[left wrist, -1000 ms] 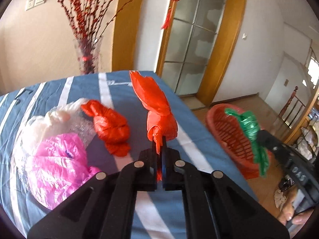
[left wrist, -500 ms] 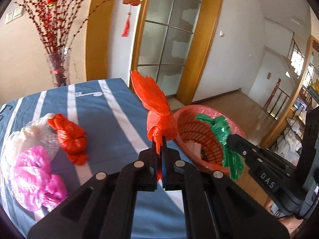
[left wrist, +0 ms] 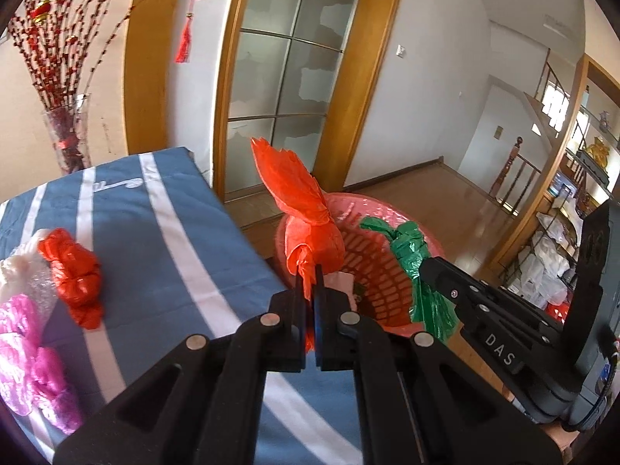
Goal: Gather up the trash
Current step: 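Carry both bags over the basket and open both tools to drop them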
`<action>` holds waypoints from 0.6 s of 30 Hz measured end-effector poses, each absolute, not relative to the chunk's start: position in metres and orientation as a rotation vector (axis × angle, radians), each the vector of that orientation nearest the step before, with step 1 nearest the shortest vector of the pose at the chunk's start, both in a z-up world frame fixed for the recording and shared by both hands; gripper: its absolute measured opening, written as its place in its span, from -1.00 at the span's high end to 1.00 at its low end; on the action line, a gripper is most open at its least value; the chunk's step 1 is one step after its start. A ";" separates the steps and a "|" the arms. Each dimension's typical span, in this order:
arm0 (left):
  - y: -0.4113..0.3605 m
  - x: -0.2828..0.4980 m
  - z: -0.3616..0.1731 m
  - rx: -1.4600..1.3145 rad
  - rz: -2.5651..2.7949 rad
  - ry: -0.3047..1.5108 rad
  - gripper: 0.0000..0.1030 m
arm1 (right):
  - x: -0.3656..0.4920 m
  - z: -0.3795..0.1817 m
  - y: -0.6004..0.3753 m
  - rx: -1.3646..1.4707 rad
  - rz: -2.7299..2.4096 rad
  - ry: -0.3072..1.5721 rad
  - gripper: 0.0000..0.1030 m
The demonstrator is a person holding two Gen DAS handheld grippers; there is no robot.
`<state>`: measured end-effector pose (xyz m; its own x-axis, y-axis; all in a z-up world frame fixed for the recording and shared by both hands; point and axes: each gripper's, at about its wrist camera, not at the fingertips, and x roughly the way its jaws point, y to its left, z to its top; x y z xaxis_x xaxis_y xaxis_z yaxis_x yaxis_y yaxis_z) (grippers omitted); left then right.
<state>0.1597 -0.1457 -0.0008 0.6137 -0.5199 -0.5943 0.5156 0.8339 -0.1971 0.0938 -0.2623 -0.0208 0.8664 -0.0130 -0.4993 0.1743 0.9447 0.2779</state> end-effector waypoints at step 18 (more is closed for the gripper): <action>-0.199 0.174 -0.015 0.004 -0.700 0.707 0.91 | 0.096 -0.025 -0.315 0.415 -0.183 0.473 0.86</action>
<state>0.1741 -0.1990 -0.0155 0.5443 -0.5886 -0.5977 0.5915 0.7746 -0.2241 0.0964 -0.3146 -0.0249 0.8760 -0.0758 -0.4764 0.2652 0.9006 0.3444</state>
